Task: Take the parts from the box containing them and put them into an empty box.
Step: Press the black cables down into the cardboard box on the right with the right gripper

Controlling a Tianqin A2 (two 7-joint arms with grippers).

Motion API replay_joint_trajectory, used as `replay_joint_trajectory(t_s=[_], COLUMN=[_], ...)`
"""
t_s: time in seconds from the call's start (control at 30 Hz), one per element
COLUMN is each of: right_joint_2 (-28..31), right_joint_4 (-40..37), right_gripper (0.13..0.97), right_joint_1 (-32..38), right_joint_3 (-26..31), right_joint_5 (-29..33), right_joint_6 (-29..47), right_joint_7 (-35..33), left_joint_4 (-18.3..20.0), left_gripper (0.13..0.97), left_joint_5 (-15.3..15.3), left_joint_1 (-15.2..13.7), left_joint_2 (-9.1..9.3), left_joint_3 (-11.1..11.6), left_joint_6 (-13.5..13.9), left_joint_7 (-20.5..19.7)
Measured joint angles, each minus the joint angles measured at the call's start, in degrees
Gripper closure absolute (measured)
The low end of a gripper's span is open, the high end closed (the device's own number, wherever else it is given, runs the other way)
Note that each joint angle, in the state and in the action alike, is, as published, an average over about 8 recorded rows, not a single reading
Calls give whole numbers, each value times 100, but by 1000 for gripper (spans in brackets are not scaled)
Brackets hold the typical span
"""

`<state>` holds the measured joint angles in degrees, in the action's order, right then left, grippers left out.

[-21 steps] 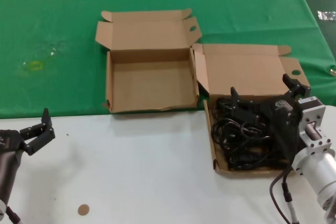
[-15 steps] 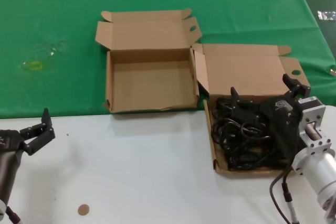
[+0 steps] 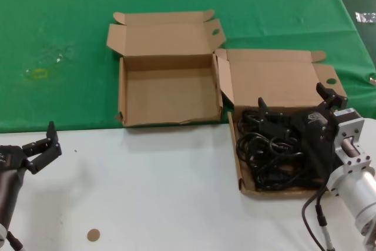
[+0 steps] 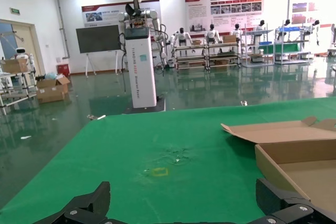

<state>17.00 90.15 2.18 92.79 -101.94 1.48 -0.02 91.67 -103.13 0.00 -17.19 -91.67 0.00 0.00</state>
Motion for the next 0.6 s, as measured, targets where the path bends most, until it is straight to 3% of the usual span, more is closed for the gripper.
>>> replay_joint_trajectory(t_s=[0.6], right_joint_2=[0], right_joint_4=[0], right_gripper=[129], right_joint_1=[0], right_joint_3=[0], right_joint_5=[0], right_joint_6=[0], right_joint_7=[0], left_joint_4=[0], left_gripper=[132], left_joint_5=[0], left_joint_1=[0], left_joint_2=[0], left_joint_3=[0], left_joint_6=[0], left_joint_7=[0])
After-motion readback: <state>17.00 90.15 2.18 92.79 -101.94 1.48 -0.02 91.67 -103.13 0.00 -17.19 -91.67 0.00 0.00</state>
